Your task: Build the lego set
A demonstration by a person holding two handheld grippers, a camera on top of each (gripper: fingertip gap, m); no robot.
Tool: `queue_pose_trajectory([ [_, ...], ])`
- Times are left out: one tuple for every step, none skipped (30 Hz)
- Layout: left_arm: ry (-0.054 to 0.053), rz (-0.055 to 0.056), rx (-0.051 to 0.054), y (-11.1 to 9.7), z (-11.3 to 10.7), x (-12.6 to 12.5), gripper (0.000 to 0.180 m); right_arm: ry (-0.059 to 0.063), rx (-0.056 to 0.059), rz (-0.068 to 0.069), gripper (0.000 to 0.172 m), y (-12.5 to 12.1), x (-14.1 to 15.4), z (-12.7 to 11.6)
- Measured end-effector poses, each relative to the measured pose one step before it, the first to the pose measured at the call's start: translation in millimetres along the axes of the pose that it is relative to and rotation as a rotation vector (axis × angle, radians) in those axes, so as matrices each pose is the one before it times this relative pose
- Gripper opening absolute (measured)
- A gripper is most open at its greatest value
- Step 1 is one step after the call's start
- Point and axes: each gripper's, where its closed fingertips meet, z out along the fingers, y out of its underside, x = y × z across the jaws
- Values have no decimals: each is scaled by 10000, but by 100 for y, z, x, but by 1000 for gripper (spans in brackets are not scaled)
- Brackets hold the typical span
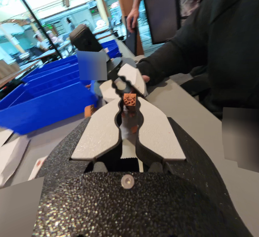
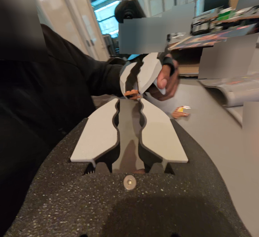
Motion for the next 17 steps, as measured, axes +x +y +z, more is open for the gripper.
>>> queue_pose_trajectory([
  [-569, -143, -279, 619, -326, -740, 16, 600, 90, -393, 26, -156, 755, -268],
  [-512, -148, -261, 677, -295, -617, 16, 465, 138, -330, 25, -216, 560, -250],
  [-469, -238, -305, 768, -240, -560, 16, 414, 80, -340, 25, -156, 474, -186],
  [-428, -290, -335, 830, -162, -522, 16, 366, 150, -294, 25, -237, 389, -159],
  [-288, -269, -254, 710, -67, -349, 16, 302, 84, -245, 25, -137, 338, -100],
  [-154, -261, -203, 579, 39, -183, 16, 287, 1, -264, 25, 7, 308, -33],
  [-29, -264, -134, 383, 120, -38, 16, 262, 30, -231, 25, 12, 281, -38],
  [13, -291, -107, 264, 204, -1, 16, 189, -10, -162, 25, 88, 212, -18],
  [45, -310, -73, 150, 217, 51, 16, 102, -18, -71, 25, 105, 113, -16],
  [76, -310, -25, 83, 182, 136, 16, 52, 47, 23, 25, 17, 93, -37],
  [53, -300, 7, 57, 157, 128, 16, 32, 62, 67, 23, -14, 84, -40],
  [27, -281, -46, 137, 142, 71, 16, 45, 32, 68, 21, -6, 125, -30],
  [-6, -119, -74, 90, 75, 37, 16, 25, 39, 70, 20, -47, 107, -54],
  [-44, -51, 6, -31, 11, -16, 16, 34, 93, 74, 18, -131, 126, -95],
  [1, -130, 1, -6, 8, 5, 16, 20, 83, 106, 14, -94, 138, -102],
  [-4, -203, -77, 120, 27, -60, 16, 31, 49, 111, 11, -51, 146, -90],
  [-23, -133, -24, 40, -4, -78, 16, 12, 54, 60, 7, -56, 94, -84],
])
